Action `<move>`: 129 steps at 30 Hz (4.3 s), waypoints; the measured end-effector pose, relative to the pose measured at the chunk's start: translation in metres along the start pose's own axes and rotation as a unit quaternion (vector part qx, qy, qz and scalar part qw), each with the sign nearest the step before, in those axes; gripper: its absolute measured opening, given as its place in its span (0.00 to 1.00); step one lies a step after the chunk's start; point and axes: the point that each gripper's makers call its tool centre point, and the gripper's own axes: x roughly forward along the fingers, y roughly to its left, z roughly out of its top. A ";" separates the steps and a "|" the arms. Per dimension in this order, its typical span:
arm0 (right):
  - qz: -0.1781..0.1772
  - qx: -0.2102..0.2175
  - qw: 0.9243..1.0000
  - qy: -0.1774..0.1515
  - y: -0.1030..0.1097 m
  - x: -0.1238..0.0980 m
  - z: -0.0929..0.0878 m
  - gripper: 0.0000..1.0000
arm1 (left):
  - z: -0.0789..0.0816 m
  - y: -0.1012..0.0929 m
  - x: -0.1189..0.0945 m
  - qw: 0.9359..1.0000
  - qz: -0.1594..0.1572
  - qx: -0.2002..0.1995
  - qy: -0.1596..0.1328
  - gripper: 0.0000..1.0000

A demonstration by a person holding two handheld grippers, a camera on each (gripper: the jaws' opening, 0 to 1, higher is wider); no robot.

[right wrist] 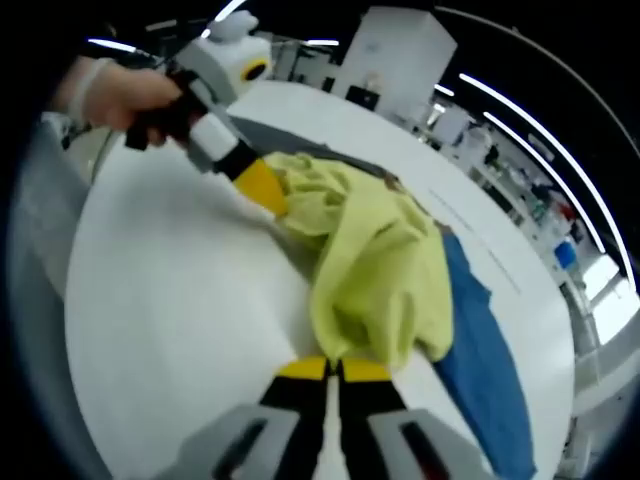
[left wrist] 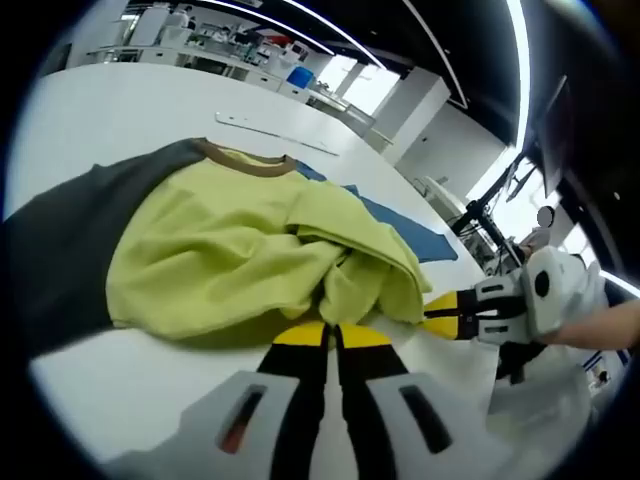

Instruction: Fold the garment on the visible template until the final outline fits inside the template.

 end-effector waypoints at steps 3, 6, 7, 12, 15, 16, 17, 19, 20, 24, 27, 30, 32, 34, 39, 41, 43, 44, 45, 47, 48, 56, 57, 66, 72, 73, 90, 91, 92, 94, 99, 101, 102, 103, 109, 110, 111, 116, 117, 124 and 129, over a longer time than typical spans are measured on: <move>0.002 -0.001 1.000 0.000 0.001 -0.006 -0.002 0.00 | -0.003 0.003 -0.008 1.000 0.001 0.009 0.003 0.00; 0.003 0.000 1.000 0.003 0.002 -0.014 -0.006 0.00 | -0.004 0.009 -0.023 1.000 0.004 0.010 0.000 0.00; 0.004 -0.001 1.000 0.003 0.003 -0.018 -0.007 0.00 | -0.004 0.007 -0.027 1.000 0.006 0.011 0.000 0.00; 0.001 -0.002 1.000 0.008 0.003 -0.038 -0.015 0.00 | -0.010 0.016 -0.051 1.000 0.012 0.019 0.003 0.00; -0.003 0.003 1.000 0.011 0.002 -0.046 -0.024 0.00 | -0.017 0.021 -0.067 1.000 0.019 0.023 0.010 0.00; -0.006 0.007 1.000 0.013 0.001 -0.048 -0.029 0.00 | -0.020 0.023 -0.073 0.999 0.022 0.023 0.014 0.00; -0.007 0.011 1.000 0.014 0.001 -0.051 -0.031 0.00 | -0.022 0.026 -0.077 0.999 0.024 0.023 0.016 0.00; -0.007 0.021 1.000 0.015 0.003 -0.058 -0.035 0.00 | -0.029 0.033 -0.086 0.999 0.031 0.020 0.023 0.00; -0.008 0.022 1.000 0.015 0.004 -0.061 -0.036 0.00 | -0.032 0.037 -0.091 0.999 0.034 0.018 0.028 0.00; -0.012 0.028 0.999 0.020 0.004 -0.070 -0.046 0.00 | -0.039 0.045 -0.107 0.998 0.041 0.015 0.035 0.00; -0.012 0.033 0.999 0.025 0.007 -0.080 -0.053 0.00 | -0.045 0.048 -0.117 0.998 0.045 0.013 0.038 0.00; -0.012 0.038 0.999 0.027 0.010 -0.087 -0.061 0.00 | -0.054 0.048 -0.130 0.998 0.051 0.007 0.042 0.00; -0.010 0.042 0.999 0.032 0.013 -0.091 -0.067 0.00 | -0.060 0.052 -0.140 0.997 0.055 0.005 0.046 0.00; -0.007 0.045 0.998 0.035 0.014 -0.094 -0.071 0.00 | -0.065 0.055 -0.147 0.997 0.058 0.005 0.053 0.00; 0.006 0.058 0.997 0.045 0.024 -0.101 -0.084 0.00 | -0.082 0.053 -0.164 0.996 0.063 -0.005 0.065 0.00; 0.012 0.059 0.997 0.048 0.029 -0.103 -0.086 0.00 | -0.088 0.058 -0.169 0.995 0.064 -0.011 0.073 0.00; 0.019 0.061 0.997 0.049 0.034 -0.104 -0.087 0.00 | -0.094 0.056 -0.174 0.994 0.065 -0.020 0.081 0.00; 0.021 0.062 0.997 0.050 0.035 -0.104 -0.087 0.00 | -0.098 0.051 -0.176 0.994 0.063 -0.023 0.085 0.00; 0.025 0.062 0.996 0.051 0.038 -0.105 -0.087 0.00 | -0.101 0.053 -0.176 0.994 0.062 -0.024 0.088 0.00; 0.029 0.066 0.996 0.051 0.041 -0.106 -0.089 0.00 | -0.109 0.050 -0.178 0.992 0.063 -0.033 0.104 0.00; 0.031 0.067 0.996 0.052 0.041 -0.106 -0.090 0.00 | -0.110 0.050 -0.178 0.992 0.063 -0.030 0.105 0.00; 0.057 0.091 0.992 0.060 0.056 -0.117 -0.098 0.00 | -0.124 0.046 -0.184 0.990 0.059 -0.039 0.125 0.00; 0.059 0.092 0.992 0.060 0.056 -0.117 -0.098 0.00 | -0.125 0.047 -0.185 0.989 0.059 -0.039 0.127 0.00; 0.087 0.110 0.987 0.073 0.072 -0.122 -0.107 0.00 | -0.135 0.046 -0.189 0.987 0.051 -0.053 0.144 0.00; 0.095 0.110 0.986 0.080 0.076 -0.120 -0.109 0.00 | -0.135 0.046 -0.191 0.986 0.055 -0.054 0.150 0.00; 0.095 0.108 0.986 0.081 0.076 -0.120 -0.109 0.00 | -0.135 0.046 -0.191 0.985 0.054 -0.055 0.152 0.00; 0.093 0.100 0.987 0.088 0.076 -0.118 -0.112 0.00 | -0.138 0.041 -0.189 0.985 0.051 -0.049 0.160 0.00; 0.093 0.098 0.987 0.087 0.076 -0.118 -0.113 0.00 | -0.138 0.041 -0.189 0.985 0.050 -0.048 0.159 0.00; 0.094 0.100 0.987 0.086 0.076 -0.118 -0.113 0.00 | -0.138 0.040 -0.189 0.985 0.049 -0.046 0.157 0.00; 0.095 0.114 0.986 0.082 0.075 -0.119 -0.113 0.00 | -0.138 0.041 -0.189 0.986 0.048 -0.045 0.150 0.00; 0.093 0.144 0.983 0.069 0.074 -0.121 -0.113 0.03 | -0.126 0.048 -0.189 0.992 0.041 -0.030 0.112 0.09; 0.091 0.147 0.983 0.061 0.072 -0.123 -0.111 0.07 | -0.116 0.047 -0.188 0.995 0.039 -0.029 0.090 0.18; 0.089 0.160 0.982 0.051 0.070 -0.125 -0.107 0.10 | -0.110 0.047 -0.188 0.996 0.036 -0.017 0.075 0.22; 0.089 0.169 0.981 0.043 0.069 -0.125 -0.104 0.13 | -0.103 0.046 -0.188 0.997 0.037 -0.007 0.060 0.24; 0.069 0.226 0.972 -0.012 0.052 -0.128 -0.087 0.41 | -0.073 0.038 -0.186 0.998 0.017 0.065 -0.007 0.55; 0.063 0.240 0.969 -0.019 0.047 -0.127 -0.084 0.44 | -0.068 0.038 -0.187 0.997 0.022 0.078 -0.019 0.66; 0.061 0.249 0.966 -0.033 0.043 -0.128 -0.080 0.49 | -0.057 0.041 -0.188 0.993 0.037 0.103 -0.044 0.77; 0.038 0.297 0.951 -0.083 0.022 -0.124 -0.070 0.85 | -0.045 0.039 -0.190 0.989 0.041 0.128 -0.065 0.99; 0.033 0.288 0.952 -0.094 0.018 -0.124 -0.068 0.95 | -0.043 0.040 -0.191 0.989 0.040 0.129 -0.067 0.99; 0.013 0.319 0.942 -0.099 -0.012 -0.122 -0.071 0.99 | -0.037 0.038 -0.189 0.988 0.038 0.126 -0.080 0.98; -0.006 0.345 0.933 -0.101 -0.050 -0.117 -0.086 0.99 | -0.034 0.039 -0.185 0.987 0.043 0.129 -0.086 0.97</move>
